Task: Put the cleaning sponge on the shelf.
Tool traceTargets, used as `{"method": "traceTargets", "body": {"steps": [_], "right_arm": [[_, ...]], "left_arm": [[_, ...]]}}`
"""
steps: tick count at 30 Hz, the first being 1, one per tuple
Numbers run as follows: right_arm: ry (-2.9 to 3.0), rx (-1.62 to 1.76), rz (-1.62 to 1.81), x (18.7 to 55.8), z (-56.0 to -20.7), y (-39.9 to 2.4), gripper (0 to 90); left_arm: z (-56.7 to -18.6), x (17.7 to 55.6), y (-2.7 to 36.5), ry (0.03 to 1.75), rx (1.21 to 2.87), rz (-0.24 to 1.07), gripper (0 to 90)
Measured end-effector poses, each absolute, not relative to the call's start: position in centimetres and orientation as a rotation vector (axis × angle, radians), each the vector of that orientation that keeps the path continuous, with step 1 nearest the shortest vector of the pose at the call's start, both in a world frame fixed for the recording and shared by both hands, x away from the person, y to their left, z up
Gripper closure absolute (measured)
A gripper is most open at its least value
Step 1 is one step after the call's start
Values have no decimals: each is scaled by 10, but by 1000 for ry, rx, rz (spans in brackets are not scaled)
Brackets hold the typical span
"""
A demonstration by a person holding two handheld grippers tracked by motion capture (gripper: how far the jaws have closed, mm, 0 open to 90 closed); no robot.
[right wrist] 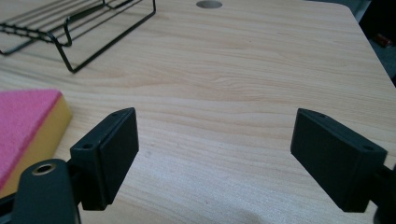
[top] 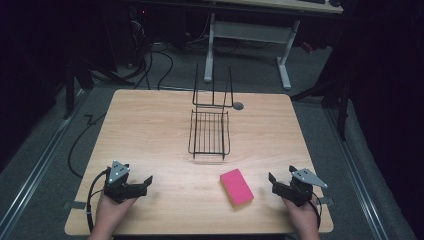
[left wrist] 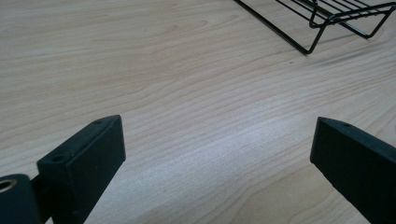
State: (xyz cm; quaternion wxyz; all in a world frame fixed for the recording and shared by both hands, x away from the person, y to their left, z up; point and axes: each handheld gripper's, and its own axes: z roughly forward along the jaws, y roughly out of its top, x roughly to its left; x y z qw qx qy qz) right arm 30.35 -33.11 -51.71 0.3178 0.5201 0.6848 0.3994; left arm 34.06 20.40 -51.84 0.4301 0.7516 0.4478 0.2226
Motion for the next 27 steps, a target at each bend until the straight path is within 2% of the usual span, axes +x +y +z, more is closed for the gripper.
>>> {"method": "traceTargets", "body": {"steps": [27], "right_arm": [[1905,1331,1103,313,-514,-318,129]], "left_arm": [[-518,324,220,1137,1845,583,47]]}}
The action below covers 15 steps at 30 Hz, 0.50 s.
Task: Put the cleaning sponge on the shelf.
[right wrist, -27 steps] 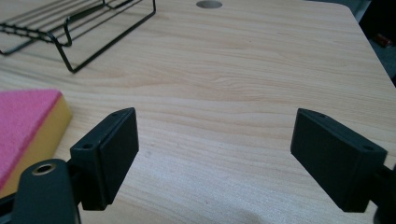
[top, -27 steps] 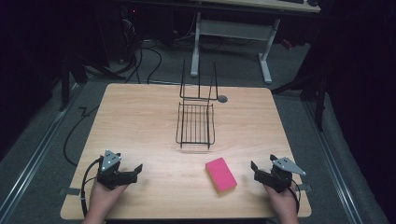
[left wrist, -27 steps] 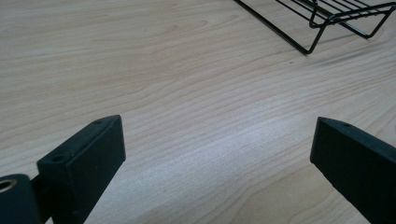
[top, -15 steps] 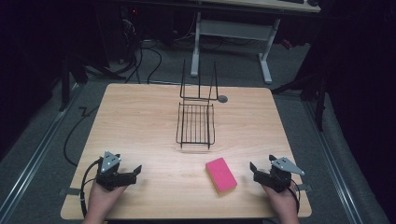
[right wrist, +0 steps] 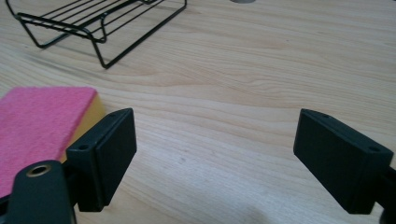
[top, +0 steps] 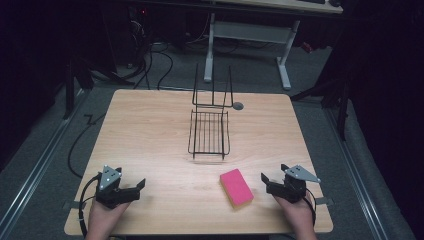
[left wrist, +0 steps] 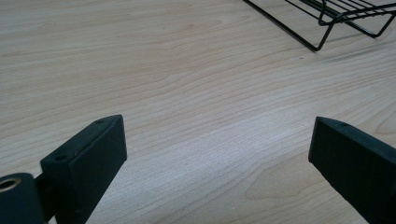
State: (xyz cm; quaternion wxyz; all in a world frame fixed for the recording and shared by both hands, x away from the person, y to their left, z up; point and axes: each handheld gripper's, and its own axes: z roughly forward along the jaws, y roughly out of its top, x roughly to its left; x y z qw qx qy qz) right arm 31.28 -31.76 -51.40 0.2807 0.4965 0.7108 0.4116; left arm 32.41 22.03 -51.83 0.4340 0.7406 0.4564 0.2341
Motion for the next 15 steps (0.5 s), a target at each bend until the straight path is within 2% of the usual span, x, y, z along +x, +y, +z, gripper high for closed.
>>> {"method": "traceTargets", "body": {"steps": [6,10,15], "right_arm": [[1917,1307,1126,311,-511,-313,128],[1902,1298,1153,310,-508,-309,118],[1939,1265,1158,307,-505,-300,108]], "left_arm": [[-515,326,218,1074,1904,574,47],[-521,325,221,1105,1870,534,49],[-518,325,218,1082,1861,581,49]]}}
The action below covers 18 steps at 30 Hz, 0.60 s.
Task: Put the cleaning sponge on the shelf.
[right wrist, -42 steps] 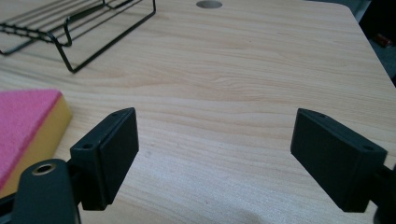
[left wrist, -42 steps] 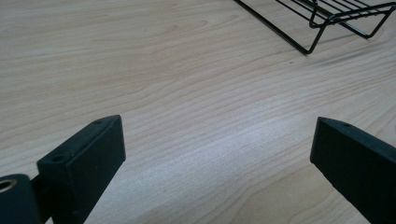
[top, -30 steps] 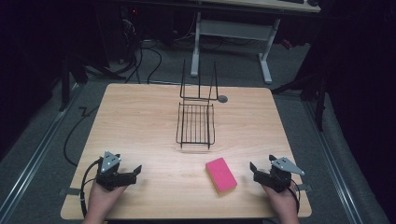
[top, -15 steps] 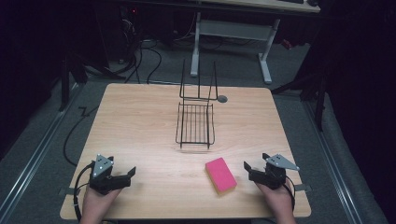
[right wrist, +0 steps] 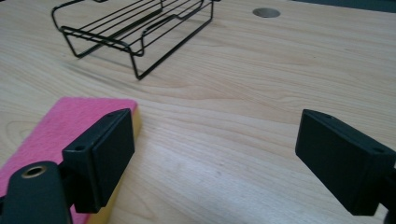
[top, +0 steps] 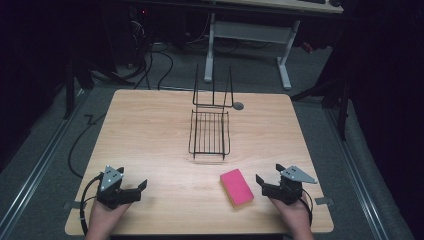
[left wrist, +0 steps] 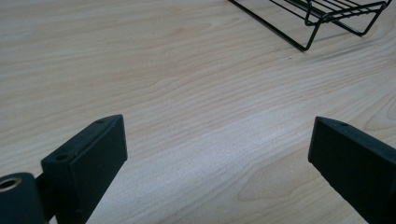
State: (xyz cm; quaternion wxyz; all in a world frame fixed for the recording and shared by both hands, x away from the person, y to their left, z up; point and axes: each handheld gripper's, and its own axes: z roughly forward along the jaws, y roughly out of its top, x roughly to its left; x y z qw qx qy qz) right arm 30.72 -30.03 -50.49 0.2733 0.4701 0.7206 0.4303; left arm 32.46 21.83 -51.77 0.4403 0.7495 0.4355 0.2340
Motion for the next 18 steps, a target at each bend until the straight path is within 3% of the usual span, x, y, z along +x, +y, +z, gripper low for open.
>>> {"method": "traceTargets", "body": {"steps": [18], "right_arm": [[2036,1256,1194,279,-505,-270,19]], "left_arm": [[-517,339,203,1056,1862,556,43]]}}
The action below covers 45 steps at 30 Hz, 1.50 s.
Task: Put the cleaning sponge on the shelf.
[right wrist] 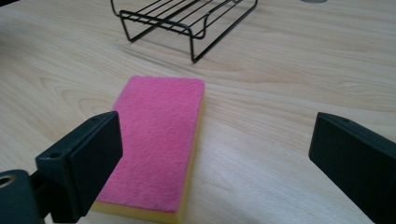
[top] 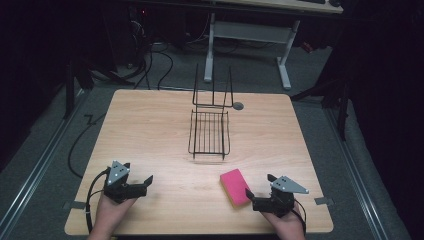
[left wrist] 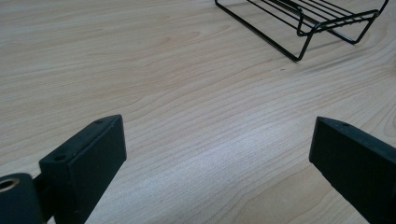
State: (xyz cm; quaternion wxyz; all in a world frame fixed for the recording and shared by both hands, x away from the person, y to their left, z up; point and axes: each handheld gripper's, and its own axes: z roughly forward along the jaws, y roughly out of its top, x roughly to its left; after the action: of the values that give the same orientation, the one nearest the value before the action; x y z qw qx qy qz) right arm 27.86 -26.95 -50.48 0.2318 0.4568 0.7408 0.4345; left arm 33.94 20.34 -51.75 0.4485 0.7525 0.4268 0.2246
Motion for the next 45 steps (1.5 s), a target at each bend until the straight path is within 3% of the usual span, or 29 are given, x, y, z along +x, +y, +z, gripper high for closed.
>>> {"method": "traceTargets", "body": {"steps": [17,45], "right_arm": [[2201,1242,1102,276,-514,-230,0],[2324,1228,975,276,-528,-215,1]], "left_arm": [[-517,338,202,1038,1885,567,43],[-517,338,202,1027,1888,570,43]]}}
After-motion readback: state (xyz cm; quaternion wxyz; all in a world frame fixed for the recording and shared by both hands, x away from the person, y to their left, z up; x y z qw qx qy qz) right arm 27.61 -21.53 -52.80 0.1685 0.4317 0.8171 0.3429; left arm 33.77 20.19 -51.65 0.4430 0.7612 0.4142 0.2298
